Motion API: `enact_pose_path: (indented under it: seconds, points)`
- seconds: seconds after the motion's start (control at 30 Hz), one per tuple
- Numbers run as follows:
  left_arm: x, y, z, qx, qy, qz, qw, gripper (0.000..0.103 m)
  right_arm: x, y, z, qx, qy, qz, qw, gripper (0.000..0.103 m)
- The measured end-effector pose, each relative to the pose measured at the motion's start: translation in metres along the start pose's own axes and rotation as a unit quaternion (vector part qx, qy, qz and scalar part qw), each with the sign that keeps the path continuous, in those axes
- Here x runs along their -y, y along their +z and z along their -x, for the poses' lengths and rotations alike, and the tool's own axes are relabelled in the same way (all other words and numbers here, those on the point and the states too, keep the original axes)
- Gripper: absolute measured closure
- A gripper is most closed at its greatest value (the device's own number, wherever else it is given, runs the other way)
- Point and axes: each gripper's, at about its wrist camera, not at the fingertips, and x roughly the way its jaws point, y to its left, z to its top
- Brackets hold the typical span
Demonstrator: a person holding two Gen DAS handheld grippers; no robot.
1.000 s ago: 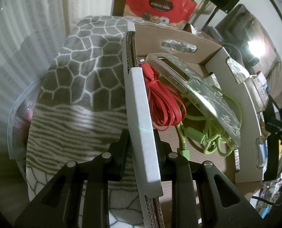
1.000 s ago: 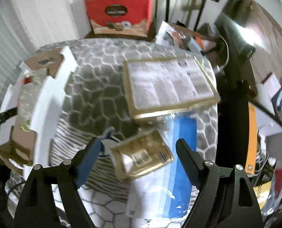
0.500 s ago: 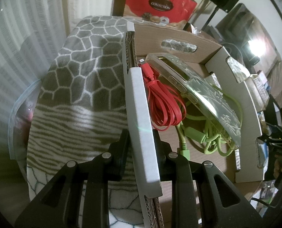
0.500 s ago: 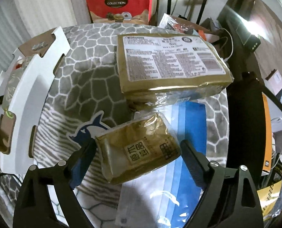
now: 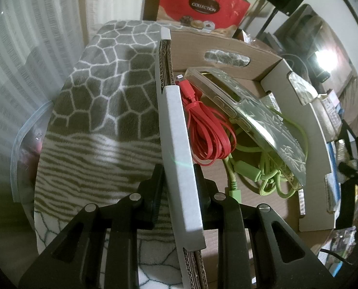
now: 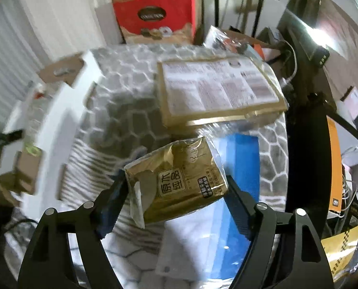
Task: Organize objects
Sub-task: 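Carry the gold packet into the box and open the right gripper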
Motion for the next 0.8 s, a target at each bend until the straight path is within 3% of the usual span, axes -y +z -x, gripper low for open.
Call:
enact_pose_path:
  seconds: [0.3, 0.47, 0.8]
  points:
    - [0.000, 0.000, 0.000, 0.000, 0.000, 0.000, 1.0000, 0.082, -0.077, 0.059, 0.024, 0.038, 0.042, 0.071, 0.996, 0.023]
    - [0.001, 0.000, 0.000, 0.000, 0.000, 0.000, 1.0000, 0.082, -0.125, 0.098, -0.004, 0.027, 0.047, 0.105, 0.993, 0.023]
    - [0.003, -0.001, 0.001, 0.000, -0.003, -0.002, 1.0000, 0.082, -0.159, 0.139, -0.068, -0.009, 0.033, 0.117, 0.993, 0.021]
